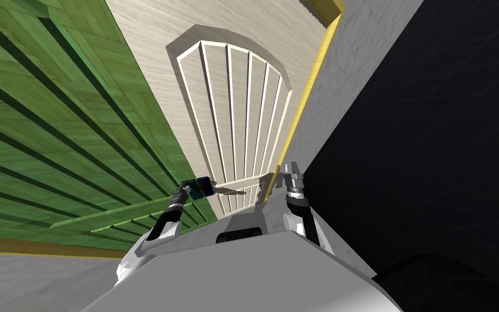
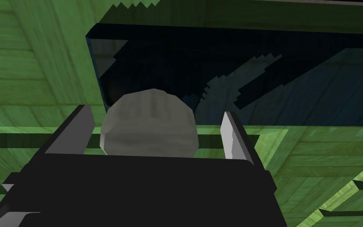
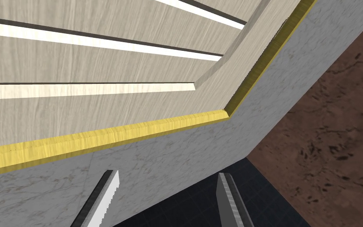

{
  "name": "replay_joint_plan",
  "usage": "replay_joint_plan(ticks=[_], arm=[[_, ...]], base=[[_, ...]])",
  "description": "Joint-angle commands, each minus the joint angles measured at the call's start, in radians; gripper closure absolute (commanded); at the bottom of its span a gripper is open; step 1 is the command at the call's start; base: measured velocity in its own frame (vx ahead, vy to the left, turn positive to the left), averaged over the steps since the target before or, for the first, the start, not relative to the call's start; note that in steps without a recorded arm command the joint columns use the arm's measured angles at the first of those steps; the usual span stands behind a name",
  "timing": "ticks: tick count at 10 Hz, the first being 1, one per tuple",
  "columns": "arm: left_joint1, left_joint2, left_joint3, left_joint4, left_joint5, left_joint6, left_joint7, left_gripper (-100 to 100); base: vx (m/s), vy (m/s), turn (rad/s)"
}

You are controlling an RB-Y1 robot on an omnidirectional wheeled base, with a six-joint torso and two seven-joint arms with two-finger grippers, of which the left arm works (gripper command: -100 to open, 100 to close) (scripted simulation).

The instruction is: Pull the door open

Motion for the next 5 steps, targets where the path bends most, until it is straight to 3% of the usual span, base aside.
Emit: replay_joint_plan(ticks=[1,5], arm=[[0.001,0.002,0.002,0.003,0.000,-0.001,0.000,100],[0.001,0.002,0.002,0.003,0.000,-0.001,0.000,100]], base=[[-0.011,0.011,0.043],[-0.026,0.009,-0.011]])
